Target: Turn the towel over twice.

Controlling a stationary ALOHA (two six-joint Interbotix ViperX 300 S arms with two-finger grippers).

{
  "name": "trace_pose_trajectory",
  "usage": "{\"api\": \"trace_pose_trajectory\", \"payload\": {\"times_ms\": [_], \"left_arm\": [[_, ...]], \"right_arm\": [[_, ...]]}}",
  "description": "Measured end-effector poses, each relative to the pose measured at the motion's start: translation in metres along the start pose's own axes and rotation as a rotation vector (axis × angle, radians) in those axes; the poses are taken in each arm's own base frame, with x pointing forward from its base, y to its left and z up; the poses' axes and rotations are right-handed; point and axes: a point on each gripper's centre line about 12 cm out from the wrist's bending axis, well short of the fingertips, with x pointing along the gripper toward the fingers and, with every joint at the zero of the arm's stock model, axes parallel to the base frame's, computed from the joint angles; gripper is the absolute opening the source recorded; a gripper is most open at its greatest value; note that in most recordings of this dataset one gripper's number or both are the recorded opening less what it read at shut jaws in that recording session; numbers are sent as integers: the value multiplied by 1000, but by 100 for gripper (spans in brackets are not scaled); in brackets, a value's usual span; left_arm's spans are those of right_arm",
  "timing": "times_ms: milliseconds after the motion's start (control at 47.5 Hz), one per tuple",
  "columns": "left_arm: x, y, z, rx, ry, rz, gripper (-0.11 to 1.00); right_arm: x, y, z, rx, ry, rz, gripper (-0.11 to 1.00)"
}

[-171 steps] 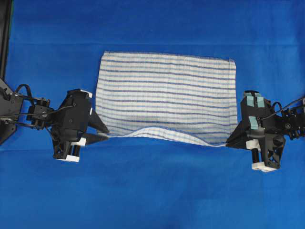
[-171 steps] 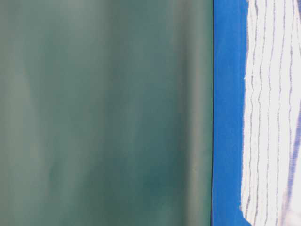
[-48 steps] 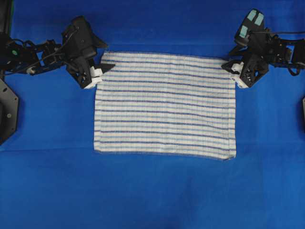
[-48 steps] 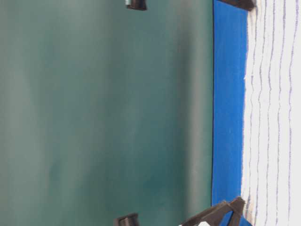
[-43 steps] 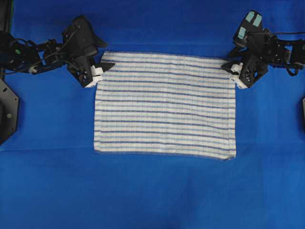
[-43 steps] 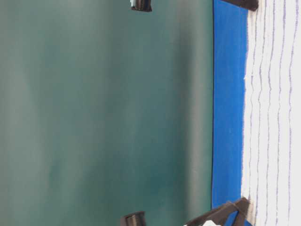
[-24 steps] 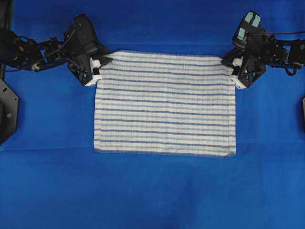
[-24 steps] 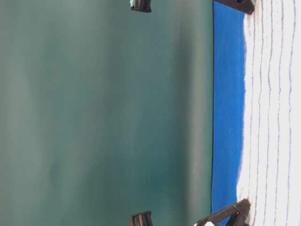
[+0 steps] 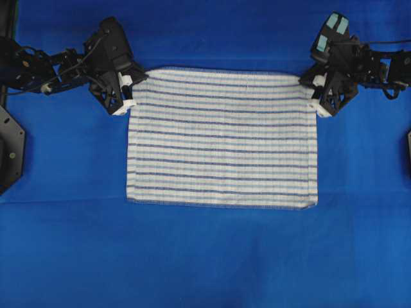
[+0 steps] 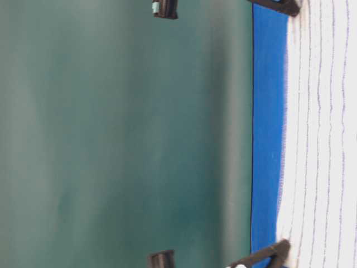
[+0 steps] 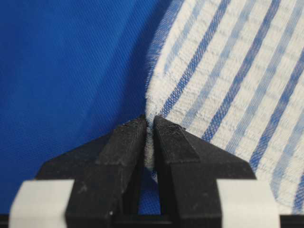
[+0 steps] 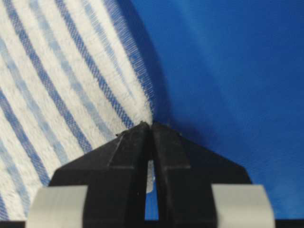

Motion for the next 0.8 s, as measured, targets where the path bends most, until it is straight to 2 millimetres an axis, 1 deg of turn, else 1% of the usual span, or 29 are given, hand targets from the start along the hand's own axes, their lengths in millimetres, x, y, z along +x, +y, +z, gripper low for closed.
{"api": "trace_pose_trajectory", "payload": {"times_ms": [105,210,315,421,568,715,799], "left_arm": [[-8,6,18,-7,-51,15,3],[-17,16,37,-14,-98,42,3],[-26,30,57,-23,-145,78,3],[-35,45,74,14,-191,122,3],[-44,63,96,3,-256,173,3],[-52,84,117,-13,-317,231,3],[-56,93,128,-20,-345,253,3]], "right_arm": [[-7,-9,14,19,-36,-27,2],[-16,-23,28,27,-67,-66,2],[-25,-37,45,24,-108,-105,2],[-35,-49,63,13,-153,-142,2],[-46,-65,90,-10,-206,-191,2],[-58,-79,114,-30,-246,-236,2],[-65,-83,128,-51,-266,-257,2]]}}
